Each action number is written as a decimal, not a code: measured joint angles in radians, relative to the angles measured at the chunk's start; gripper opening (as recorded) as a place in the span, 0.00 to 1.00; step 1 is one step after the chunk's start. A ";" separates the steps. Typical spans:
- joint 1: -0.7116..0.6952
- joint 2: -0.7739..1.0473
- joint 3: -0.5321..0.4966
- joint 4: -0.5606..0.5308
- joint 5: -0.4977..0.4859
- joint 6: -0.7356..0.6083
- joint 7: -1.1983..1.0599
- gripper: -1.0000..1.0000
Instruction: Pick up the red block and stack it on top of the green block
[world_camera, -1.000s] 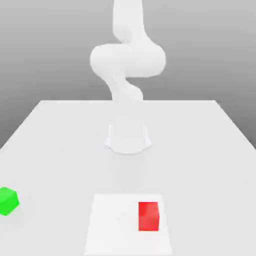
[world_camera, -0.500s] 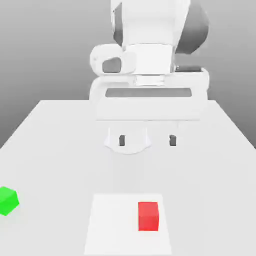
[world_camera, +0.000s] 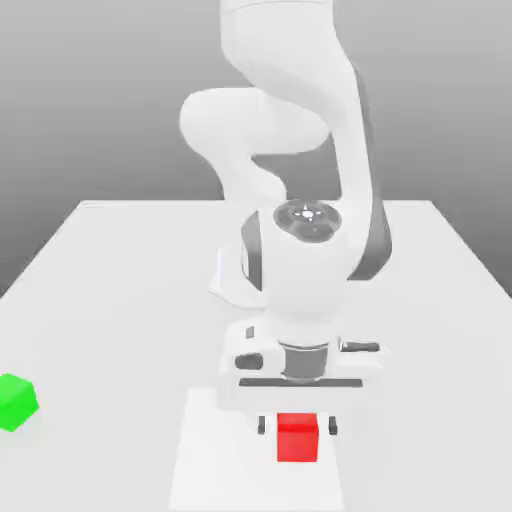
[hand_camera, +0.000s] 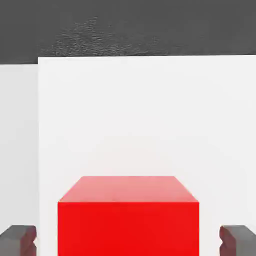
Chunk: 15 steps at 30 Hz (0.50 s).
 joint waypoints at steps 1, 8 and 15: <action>0.000 0.000 0.000 0.000 -0.001 0.000 0.001 0.00; -0.010 -0.113 0.017 -0.017 0.029 -0.096 -0.021 0.00; -0.207 -0.177 -0.108 0.049 0.086 -0.230 -0.064 0.00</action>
